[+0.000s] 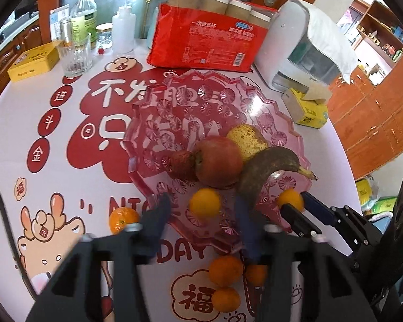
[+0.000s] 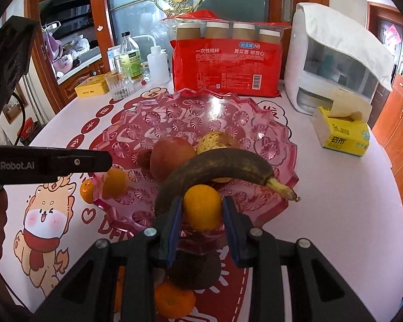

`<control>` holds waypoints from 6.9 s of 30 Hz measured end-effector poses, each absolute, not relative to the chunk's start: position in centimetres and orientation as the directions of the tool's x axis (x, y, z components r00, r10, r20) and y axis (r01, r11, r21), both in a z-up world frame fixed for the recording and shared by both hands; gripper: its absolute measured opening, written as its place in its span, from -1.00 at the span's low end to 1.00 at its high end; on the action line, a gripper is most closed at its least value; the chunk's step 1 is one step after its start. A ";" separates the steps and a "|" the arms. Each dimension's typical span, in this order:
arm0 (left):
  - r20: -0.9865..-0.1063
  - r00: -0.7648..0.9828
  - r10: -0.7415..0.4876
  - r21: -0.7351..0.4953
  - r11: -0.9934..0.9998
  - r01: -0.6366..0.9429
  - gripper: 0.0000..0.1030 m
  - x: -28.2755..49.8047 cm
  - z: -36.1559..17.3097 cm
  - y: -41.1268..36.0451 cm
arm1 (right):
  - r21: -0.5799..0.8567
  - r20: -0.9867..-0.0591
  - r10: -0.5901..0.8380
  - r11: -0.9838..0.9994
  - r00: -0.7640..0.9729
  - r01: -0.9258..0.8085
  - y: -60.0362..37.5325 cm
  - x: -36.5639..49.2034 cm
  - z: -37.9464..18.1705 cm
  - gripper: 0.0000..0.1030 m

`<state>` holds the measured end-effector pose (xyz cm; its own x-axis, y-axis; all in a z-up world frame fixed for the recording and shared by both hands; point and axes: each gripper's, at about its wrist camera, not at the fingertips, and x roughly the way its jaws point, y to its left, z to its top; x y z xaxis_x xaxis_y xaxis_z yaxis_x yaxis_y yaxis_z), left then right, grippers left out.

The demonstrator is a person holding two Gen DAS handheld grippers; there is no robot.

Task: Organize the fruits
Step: 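Carry both mandarins over the pink bowl and open both tools inside, then withdraw both tools from the bowl toward the remaining mandarins, then grasp a mandarin with the left tool while the right tool grasps another mandarin, then lift both mandarins into the pink bowl and open both tools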

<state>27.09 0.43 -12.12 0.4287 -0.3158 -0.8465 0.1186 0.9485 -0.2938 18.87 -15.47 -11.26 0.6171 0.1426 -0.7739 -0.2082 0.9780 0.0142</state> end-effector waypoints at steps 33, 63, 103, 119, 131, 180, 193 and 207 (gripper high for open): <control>-0.841 0.495 -0.217 -0.240 0.971 0.018 0.51 15.8 -8.0 7.2 | 0.385 -0.770 0.304 0.923 0.560 0.028 -19.2 10.5 -10.4 -0.10; -0.963 0.235 -0.129 -0.037 0.932 0.361 0.75 24.8 -13.5 8.5 | 0.418 -0.862 0.335 0.894 0.381 0.160 -11.5 8.1 -16.8 -0.10; -0.943 0.243 -0.229 -0.114 0.906 0.408 0.24 29.7 -22.3 5.5 | 0.114 -0.946 0.064 0.983 0.317 0.141 -7.8 12.3 -18.9 -0.21; -0.931 0.268 -0.246 -0.123 0.906 0.406 -0.24 27.5 -20.9 6.1 | 0.132 -0.942 0.080 0.981 0.324 0.141 -7.7 11.1 -18.5 -0.23; -0.917 0.323 -0.232 -0.123 0.938 0.324 -0.24 25.4 -17.3 8.2 | 0.117 -0.921 0.059 0.985 0.385 0.130 -8.8 10.1 -16.2 -0.23; -0.856 0.470 -0.214 -0.143 0.973 0.182 -0.23 24.8 -10.6 -0.6 | 0.090 -0.781 0.171 0.982 0.600 -0.163 -18.1 18.2 -7.0 -0.22; -0.898 0.390 -0.207 -0.148 0.973 0.175 -0.22 26.6 -13.8 -1.8 | 0.188 -0.813 0.225 0.974 0.537 -0.125 -18.4 20.4 -10.4 -0.22; -0.876 0.421 -0.236 -0.172 0.968 0.184 0.32 25.3 -12.1 -1.4 | 0.222 -0.794 0.261 0.965 0.548 -0.138 -18.6 19.7 -9.5 -0.11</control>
<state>25.30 -1.36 -12.06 0.4210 -0.2356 -0.8759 0.1837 0.9678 -0.1720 19.68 -18.55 -9.51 0.5485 0.2612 -0.7943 -0.1376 0.9652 0.2224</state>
